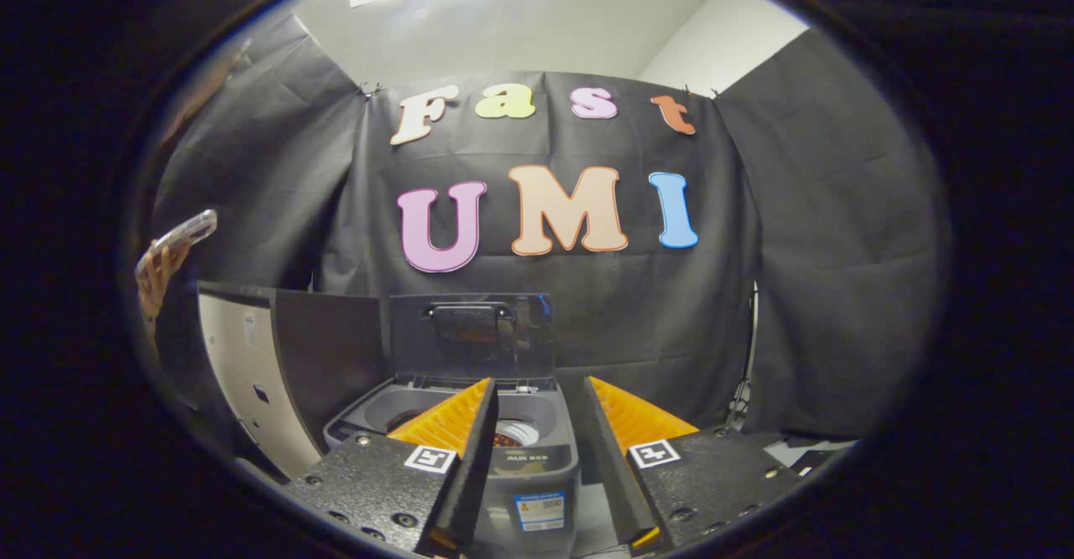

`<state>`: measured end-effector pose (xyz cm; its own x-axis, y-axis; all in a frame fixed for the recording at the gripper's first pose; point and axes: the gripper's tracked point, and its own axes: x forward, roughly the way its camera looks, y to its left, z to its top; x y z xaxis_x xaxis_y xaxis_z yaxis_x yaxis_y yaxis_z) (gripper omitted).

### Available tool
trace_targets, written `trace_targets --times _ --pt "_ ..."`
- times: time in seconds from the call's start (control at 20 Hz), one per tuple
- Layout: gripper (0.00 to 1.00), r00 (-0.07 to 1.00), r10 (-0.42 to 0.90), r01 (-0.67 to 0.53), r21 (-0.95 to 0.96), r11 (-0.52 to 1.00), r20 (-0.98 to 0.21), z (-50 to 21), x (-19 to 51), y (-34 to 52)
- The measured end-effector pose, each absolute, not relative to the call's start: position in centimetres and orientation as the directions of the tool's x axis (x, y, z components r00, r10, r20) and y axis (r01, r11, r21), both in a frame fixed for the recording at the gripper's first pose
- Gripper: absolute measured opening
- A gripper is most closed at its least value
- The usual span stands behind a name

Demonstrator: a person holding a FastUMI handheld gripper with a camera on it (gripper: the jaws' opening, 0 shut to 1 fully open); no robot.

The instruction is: Put the clothes into the washing machine and then close the washing machine lid.

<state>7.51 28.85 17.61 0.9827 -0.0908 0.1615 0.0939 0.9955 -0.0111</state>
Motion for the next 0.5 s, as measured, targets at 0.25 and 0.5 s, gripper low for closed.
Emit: trace_targets --times 0.25,0.5 --pt "0.78 0.991 -0.086 0.085 0.011 0.996 0.100 13.4 5.6 29.4" --pt "0.87 0.998 -0.065 0.065 0.017 0.998 0.007 8.3 4.2 30.4"
